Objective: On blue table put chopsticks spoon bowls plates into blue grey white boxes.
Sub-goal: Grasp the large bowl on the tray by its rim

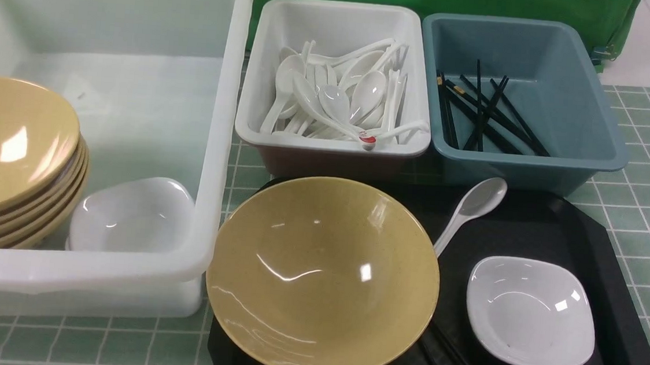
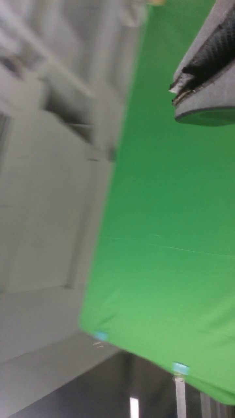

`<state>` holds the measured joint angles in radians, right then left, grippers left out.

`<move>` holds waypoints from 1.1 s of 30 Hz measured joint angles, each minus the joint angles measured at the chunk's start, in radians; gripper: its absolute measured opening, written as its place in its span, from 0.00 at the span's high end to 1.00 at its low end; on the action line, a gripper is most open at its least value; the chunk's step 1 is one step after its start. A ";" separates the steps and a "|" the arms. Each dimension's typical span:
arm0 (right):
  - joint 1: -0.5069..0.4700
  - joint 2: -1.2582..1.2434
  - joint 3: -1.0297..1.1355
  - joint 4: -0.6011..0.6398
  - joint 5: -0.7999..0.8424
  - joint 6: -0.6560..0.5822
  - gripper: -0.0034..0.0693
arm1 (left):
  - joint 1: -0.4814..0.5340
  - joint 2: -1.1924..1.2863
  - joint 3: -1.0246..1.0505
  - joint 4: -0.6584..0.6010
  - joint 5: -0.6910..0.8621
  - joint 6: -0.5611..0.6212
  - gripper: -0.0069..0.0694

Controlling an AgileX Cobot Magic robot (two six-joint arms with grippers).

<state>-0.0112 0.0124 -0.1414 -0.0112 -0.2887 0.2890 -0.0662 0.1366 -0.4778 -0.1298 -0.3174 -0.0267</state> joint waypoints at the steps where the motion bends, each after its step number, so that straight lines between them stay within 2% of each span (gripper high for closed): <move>1: 0.000 0.035 -0.064 -0.002 0.116 -0.074 0.82 | 0.000 0.108 -0.074 0.001 0.069 0.015 0.90; 4: 0.000 0.126 -0.149 -0.002 0.301 -0.158 0.82 | 0.000 0.289 -0.165 0.000 0.170 -0.004 0.90; 5: 0.000 0.133 -0.153 -0.002 0.311 -0.162 0.82 | 0.000 0.301 -0.170 0.000 0.180 -0.008 0.90; 6: 0.000 0.197 -0.173 -0.002 0.401 -0.187 0.82 | -0.004 0.425 -0.224 0.000 0.291 -0.046 0.90; 7: 0.000 0.204 -0.175 -0.002 0.412 -0.190 0.82 | -0.006 0.425 -0.230 0.000 0.307 -0.050 0.90; 9: 0.000 0.292 -0.181 -0.002 0.551 -0.224 0.82 | -0.048 0.575 -0.320 -0.004 0.513 -0.073 0.90; 10: 0.000 0.299 -0.182 -0.002 0.564 -0.224 0.82 | -0.060 0.586 -0.335 -0.005 0.549 -0.073 0.90; 13: 0.011 0.439 -0.182 0.011 0.742 -0.321 0.89 | -0.189 0.782 -0.473 -0.042 0.835 0.000 0.90; 14: 0.012 0.447 -0.182 0.019 0.747 -0.331 0.89 | -0.198 0.793 -0.473 -0.042 0.835 0.000 0.90; 17: 0.075 0.564 -0.182 0.148 0.739 -0.469 0.90 | -0.367 0.989 -0.586 -0.108 1.027 0.124 0.90; 21: 0.154 0.633 -0.184 0.240 0.682 -0.582 0.90 | -0.501 1.164 -0.665 -0.143 1.091 0.182 0.90; 25: 0.238 0.677 -0.184 0.259 0.671 -0.608 0.90 | -0.625 1.343 -0.745 -0.140 1.120 0.192 0.90; 29: 0.274 0.683 -0.184 0.263 0.668 -0.609 0.90 | -0.680 1.475 -0.789 -0.138 1.128 0.194 0.90; 33: 0.281 0.683 -0.184 0.265 0.655 -0.609 0.90 | -0.692 1.583 -0.813 -0.120 1.112 0.198 0.90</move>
<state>0.2700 0.6957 -0.3251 0.2539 0.3662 -0.3197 -0.7578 1.7196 -1.2913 -0.2496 0.7950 0.1714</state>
